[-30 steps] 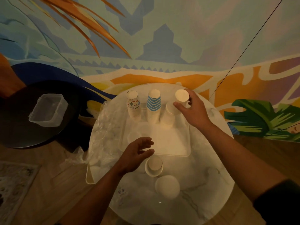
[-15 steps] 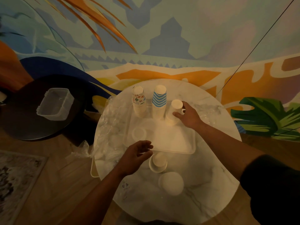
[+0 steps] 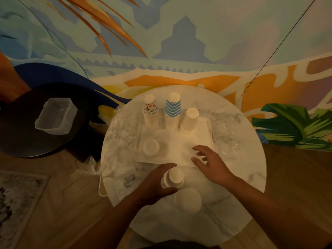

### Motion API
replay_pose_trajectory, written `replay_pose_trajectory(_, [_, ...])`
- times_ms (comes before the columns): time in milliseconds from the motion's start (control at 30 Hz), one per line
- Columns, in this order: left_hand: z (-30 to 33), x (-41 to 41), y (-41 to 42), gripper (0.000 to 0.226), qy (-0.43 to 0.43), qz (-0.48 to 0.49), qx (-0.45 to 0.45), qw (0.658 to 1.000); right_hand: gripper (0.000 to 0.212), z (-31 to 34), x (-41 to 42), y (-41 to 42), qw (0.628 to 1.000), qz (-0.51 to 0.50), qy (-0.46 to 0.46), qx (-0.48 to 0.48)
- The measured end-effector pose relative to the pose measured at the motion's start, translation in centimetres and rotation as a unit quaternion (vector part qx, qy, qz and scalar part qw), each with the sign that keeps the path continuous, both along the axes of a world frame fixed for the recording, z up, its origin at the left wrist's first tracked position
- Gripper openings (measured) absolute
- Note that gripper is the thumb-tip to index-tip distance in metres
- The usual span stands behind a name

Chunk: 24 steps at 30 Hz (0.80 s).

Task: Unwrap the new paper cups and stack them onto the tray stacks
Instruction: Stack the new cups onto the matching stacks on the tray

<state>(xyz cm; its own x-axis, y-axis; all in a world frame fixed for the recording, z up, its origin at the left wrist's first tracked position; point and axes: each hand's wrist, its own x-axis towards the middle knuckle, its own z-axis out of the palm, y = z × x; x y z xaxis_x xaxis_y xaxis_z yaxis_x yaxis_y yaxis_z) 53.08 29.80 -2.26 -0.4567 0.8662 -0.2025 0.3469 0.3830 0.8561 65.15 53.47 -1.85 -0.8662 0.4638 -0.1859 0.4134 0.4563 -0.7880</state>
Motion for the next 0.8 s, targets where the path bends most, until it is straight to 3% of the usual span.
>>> replay_pose_trajectory(433, [1.9,-0.7,1.7,0.065,0.021,0.044,0.042,0.998,0.040,-1.1,2.9,-1.5,0.991,0.063,-0.113,-0.044])
replay_pose_trajectory(667, [2.9,-1.5,2.1,0.064,0.023,0.053,0.039,0.998,0.069,-0.7,2.2,-2.0,0.980,0.124,-0.146,-0.058])
replay_pose_trajectory(800, [3.2,-1.1,2.4,0.063,-0.012,0.095,0.053,0.994,0.080,0.1,1.0,-2.7,0.977,0.162,-0.115,-0.073])
